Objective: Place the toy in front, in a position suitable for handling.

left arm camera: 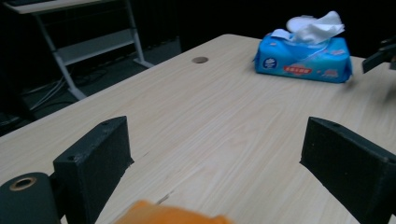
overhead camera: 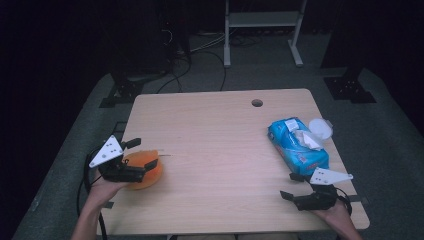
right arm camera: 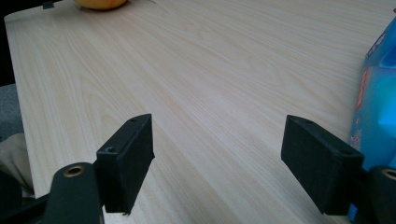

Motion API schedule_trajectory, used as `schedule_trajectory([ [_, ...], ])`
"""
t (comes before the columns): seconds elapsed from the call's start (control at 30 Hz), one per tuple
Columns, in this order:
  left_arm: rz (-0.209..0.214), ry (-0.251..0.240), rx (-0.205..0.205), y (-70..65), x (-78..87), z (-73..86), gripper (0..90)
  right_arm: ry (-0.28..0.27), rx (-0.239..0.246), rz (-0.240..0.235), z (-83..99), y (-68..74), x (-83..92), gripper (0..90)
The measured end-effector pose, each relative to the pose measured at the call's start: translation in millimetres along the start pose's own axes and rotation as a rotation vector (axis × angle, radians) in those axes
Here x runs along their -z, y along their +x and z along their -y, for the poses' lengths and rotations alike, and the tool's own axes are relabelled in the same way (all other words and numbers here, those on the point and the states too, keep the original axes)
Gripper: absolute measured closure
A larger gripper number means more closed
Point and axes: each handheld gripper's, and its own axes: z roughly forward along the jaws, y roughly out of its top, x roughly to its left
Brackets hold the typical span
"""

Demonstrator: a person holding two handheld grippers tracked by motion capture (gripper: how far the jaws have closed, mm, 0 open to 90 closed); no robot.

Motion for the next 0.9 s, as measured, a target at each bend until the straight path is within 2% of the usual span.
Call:
schedule_trajectory([
  [0.37, -0.066, 0.037, 0.052, 26.2, 11.6, 31.5, 8.0, 0.008, 0.003, -0.004, -0.5, 1.1, -1.2, 24.2],
  [0.4, -0.066, 0.050, 0.075, 30.4, 12.0, 38.4, 8.0, 0.012, 0.003, -0.008, -0.4, 1.3, -1.8, 24.2],
  [0.7, -0.071, 0.118, 0.124, 39.2, 6.7, 64.7, 7.9, 0.015, 0.006, -0.013, -0.5, 2.0, -1.6, 24.2],
  [0.77, -0.070, 0.122, 0.134, 39.8, 5.5, 67.5, 7.8, 0.015, 0.006, -0.013, -0.6, 2.1, -1.4, 24.2],
  [0.8, -0.052, 0.125, 0.171, 41.9, 3.9, 72.8, 7.7, 0.013, 0.007, -0.013, -0.7, 2.0, -1.2, 24.2],
  [0.9, -0.047, 0.122, 0.183, 42.0, 2.7, 76.7, 6.9, 0.013, 0.007, -0.014, -0.7, 2.1, -1.1, 24.2],
])
